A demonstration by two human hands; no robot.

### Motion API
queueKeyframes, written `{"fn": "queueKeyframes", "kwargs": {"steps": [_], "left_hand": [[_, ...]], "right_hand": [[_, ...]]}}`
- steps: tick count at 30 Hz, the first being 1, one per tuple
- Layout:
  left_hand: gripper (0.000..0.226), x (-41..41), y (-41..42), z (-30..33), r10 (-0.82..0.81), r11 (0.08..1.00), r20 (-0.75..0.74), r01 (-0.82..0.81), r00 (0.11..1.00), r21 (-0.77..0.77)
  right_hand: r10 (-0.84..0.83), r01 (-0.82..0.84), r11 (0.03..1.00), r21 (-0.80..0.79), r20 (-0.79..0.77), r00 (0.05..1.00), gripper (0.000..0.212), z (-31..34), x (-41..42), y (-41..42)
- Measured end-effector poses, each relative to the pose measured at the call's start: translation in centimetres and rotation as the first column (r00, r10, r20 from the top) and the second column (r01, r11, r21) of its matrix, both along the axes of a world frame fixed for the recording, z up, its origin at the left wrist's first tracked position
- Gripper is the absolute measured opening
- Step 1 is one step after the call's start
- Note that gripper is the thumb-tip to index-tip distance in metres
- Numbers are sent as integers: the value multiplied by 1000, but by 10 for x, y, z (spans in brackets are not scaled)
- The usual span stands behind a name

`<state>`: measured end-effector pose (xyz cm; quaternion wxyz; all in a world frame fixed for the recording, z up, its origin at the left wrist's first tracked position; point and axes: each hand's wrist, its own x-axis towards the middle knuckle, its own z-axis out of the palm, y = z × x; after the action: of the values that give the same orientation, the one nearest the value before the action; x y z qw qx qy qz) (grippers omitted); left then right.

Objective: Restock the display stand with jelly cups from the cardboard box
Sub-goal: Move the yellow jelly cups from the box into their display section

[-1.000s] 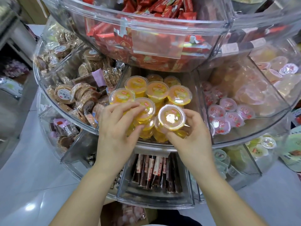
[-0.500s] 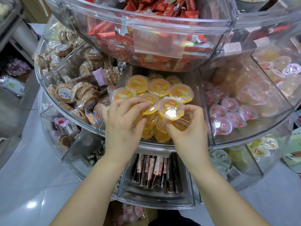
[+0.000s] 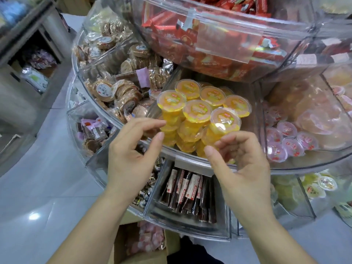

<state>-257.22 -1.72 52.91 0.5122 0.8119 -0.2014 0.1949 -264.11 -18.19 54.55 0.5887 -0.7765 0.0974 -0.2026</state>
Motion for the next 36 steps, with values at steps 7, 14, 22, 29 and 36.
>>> {"fn": "queueKeyframes", "kwargs": {"steps": [7, 14, 22, 29, 36], "left_hand": [[23, -80, 108, -93, 254, 916, -464, -366, 849, -167], [31, -182, 180, -313, 302, 836, -865, -548, 400, 38], [33, -225, 183, -572, 316, 858, -947, -408, -55, 310], [43, -163, 187, -729, 234, 874, -967, -413, -106, 256], [55, -125, 188, -809, 542, 829, -827, 65, 149, 556]], "right_hand": [[558, -553, 824, 121, -339, 757, 14, -72, -20, 109], [529, -729, 671, 137, -777, 341, 15, -284, -61, 178], [270, -878, 440, 188, -960, -70, 11, -573, -83, 179], [293, -975, 160, -153, -936, 195, 52, -732, -49, 195], [159, -897, -101, -430, -897, 412, 55, -813, -43, 232]]}}
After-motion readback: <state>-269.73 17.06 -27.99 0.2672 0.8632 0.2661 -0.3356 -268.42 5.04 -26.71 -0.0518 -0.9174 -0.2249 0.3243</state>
